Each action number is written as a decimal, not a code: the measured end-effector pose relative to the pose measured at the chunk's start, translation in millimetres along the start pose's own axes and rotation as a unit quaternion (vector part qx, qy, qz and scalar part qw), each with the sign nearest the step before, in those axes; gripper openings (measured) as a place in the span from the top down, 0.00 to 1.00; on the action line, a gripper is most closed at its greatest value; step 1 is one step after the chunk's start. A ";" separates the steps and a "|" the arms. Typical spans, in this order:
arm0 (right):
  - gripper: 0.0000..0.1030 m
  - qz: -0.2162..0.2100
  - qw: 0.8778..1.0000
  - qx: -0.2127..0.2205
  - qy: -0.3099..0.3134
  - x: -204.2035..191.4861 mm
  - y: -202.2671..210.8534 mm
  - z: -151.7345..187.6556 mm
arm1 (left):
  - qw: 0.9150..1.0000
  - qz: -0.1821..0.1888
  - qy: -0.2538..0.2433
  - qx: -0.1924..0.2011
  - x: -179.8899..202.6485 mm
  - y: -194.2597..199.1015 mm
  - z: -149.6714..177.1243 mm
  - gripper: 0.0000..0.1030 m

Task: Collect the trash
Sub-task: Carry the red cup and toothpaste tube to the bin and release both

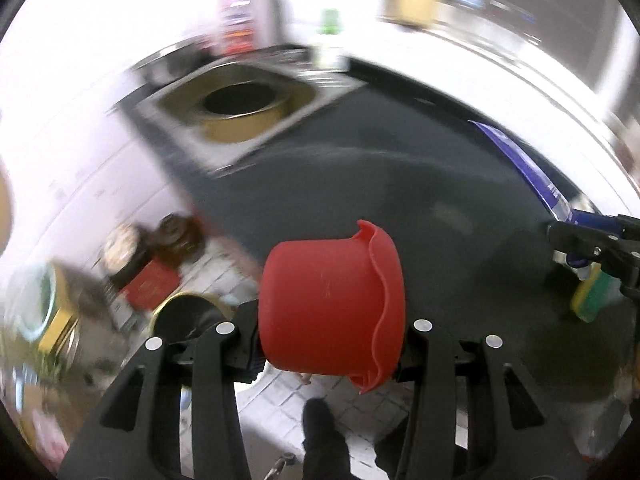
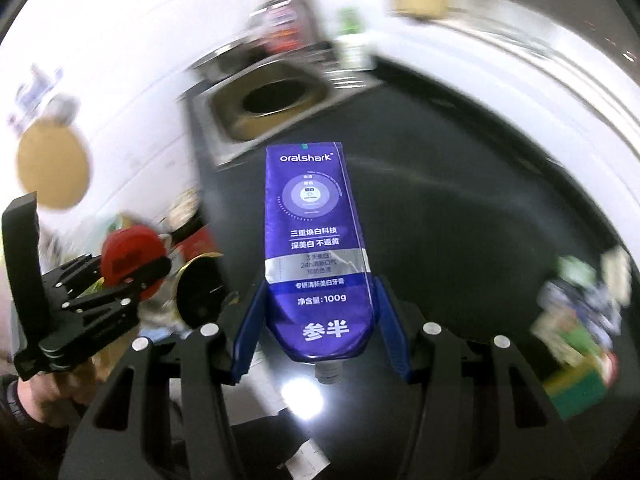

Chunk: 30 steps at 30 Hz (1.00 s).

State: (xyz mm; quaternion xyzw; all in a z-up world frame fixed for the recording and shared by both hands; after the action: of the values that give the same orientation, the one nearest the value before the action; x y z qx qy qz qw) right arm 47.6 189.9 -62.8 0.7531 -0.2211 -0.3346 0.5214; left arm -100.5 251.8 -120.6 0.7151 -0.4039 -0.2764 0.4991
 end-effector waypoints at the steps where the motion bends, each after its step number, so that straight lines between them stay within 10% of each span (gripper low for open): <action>1: 0.48 -0.010 1.000 -0.006 0.017 -19.7 -8.4 -7.5 | 1.000 -0.008 0.021 -0.001 -22.8 0.6 5.8 0.58; 17: 0.48 -0.098 0.972 -0.100 0.188 -271.7 -148.0 -59.0 | 0.977 -0.037 0.209 -0.021 -227.6 -47.6 88.8 0.58; 30: 0.48 -0.065 0.967 -0.158 0.187 -311.4 -246.5 -74.3 | 0.970 -0.015 0.234 -0.059 -278.2 -141.5 104.4 0.58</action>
State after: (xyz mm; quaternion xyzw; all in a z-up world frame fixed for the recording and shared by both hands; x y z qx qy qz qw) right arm -113.0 538.0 -190.5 0.7228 -0.0146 -0.2514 0.6435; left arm -286.0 463.0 -291.8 0.7351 -0.2478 -0.1322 0.6171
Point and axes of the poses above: each gripper's, at about its wrist camera, not at the fingertips, and y roughly against the way its jaws point, x to its right, z to its underside, the point moved 2 cm from there along -y, roughly the way its jaws point, and after that the axes turned 12 degrees about -x, right-handed, at the moved point
